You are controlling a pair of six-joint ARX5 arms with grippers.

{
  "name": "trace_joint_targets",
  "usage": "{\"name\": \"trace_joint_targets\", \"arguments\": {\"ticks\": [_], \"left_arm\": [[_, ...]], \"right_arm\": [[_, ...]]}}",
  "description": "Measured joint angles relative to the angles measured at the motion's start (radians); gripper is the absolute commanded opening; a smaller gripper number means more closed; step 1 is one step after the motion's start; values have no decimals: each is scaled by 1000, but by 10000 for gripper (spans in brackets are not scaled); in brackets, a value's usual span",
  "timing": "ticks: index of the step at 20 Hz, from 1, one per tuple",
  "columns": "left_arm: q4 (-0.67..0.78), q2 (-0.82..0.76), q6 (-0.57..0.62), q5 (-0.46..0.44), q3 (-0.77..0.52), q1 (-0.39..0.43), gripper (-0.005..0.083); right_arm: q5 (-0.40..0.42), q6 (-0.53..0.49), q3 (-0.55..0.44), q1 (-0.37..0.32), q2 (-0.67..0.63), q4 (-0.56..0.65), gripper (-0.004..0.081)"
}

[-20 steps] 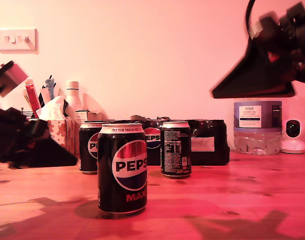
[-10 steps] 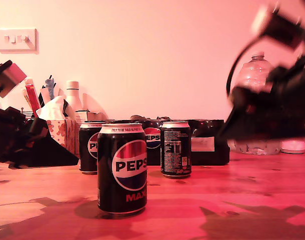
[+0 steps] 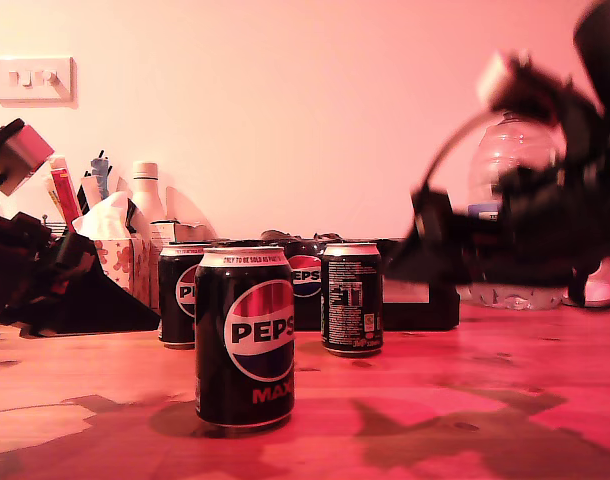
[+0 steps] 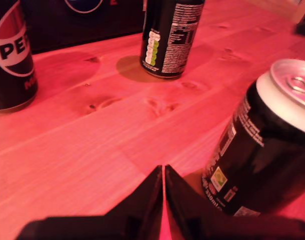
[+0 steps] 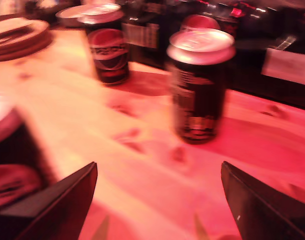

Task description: Stack up the Pepsi cans on top of each other

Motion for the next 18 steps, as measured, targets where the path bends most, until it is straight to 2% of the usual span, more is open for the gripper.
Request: {"name": "trace_joint_targets", "arguments": {"ticks": [4,9,14,18], "left_arm": [[0,0,0,13,0,0,-21],[0,0,-1,17,0,0,-21],[0,0,-9,22,0,0,-21],[0,0,-21,23,0,0,-21]], "right_arm": [[-30,0,34,-40,135,78,717],[-62,0,227,-46,280,87,717],[-105,2,349,-64,416,85,717],[-108,2,437,-70,492,52,717]]}}
